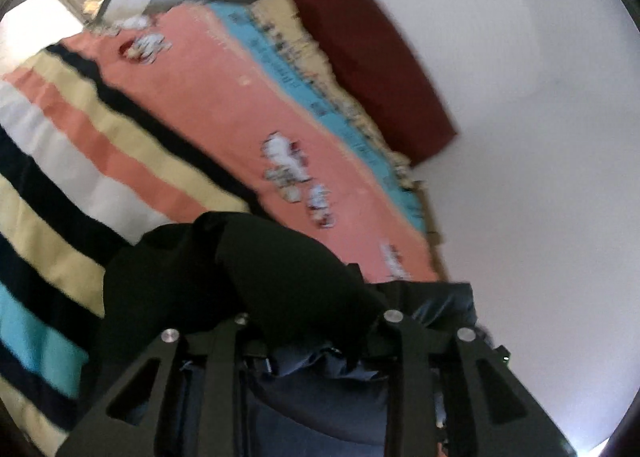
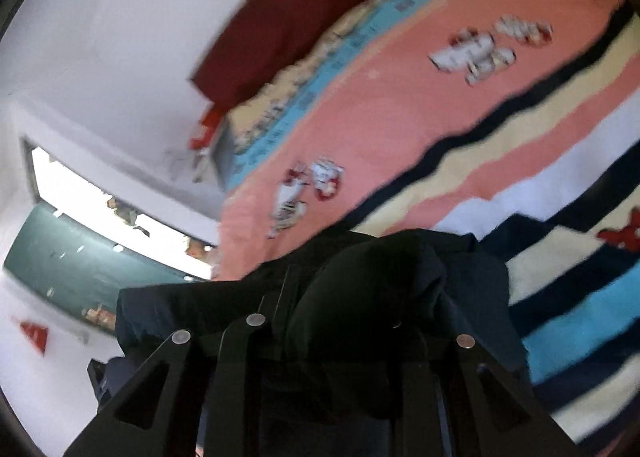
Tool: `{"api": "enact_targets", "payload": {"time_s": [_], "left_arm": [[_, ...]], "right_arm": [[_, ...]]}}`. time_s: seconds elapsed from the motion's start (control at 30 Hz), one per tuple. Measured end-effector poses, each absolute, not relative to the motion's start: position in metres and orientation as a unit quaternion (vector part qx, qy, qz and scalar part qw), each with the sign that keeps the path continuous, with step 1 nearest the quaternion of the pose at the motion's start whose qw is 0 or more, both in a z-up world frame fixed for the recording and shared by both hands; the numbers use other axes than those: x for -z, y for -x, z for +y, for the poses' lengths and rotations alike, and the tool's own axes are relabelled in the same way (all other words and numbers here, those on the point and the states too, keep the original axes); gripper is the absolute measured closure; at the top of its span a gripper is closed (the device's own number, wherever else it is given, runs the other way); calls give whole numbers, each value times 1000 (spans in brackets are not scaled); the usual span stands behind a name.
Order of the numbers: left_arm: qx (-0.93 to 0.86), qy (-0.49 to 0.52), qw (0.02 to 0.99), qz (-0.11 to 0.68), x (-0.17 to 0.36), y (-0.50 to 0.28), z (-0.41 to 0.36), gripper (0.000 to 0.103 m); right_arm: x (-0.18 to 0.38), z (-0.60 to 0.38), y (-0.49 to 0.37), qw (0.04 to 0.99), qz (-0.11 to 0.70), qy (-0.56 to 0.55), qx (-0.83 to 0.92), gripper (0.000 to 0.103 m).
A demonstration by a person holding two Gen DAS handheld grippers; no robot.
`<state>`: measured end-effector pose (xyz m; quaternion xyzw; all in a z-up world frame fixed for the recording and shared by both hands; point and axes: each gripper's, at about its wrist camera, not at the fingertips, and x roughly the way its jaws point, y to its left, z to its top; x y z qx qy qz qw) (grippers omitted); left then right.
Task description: Fold large clothes
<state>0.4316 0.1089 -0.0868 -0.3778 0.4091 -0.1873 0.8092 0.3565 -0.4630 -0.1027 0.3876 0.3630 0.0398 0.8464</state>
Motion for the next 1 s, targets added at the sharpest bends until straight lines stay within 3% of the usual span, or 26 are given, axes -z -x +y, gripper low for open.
{"api": "enact_targets", "payload": {"time_s": [0.2,0.33,0.43,0.53,0.6,0.7,0.87,1.0], "left_arm": [[171,377,793,448,162,-479,97,73],[182,396,784,442,176,-483,99,73],[189,414,777,434,167,-476,103,66],[202,456,767,403,149,-466,120,52],[215,498,753,372,134,-459,139,47],[205,532,748,341,111,-450,159,47],[183,385,830,360,52,-421,129,47],[193,262,864,385,41,-405,69,47]], "right_arm": [[153,-456,-407,835,393,-384,-19,83],[162,-453,-414,838,394,-376,-30,82],[164,-459,-411,838,378,-391,-49,75],[158,-463,-404,838,361,-403,-68,58],[149,-466,-402,841,347,-410,-73,28],[123,-475,-389,853,323,-403,-72,20],[69,-447,-364,903,309,-289,-67,21],[53,-389,-355,923,324,-186,-87,22]]}}
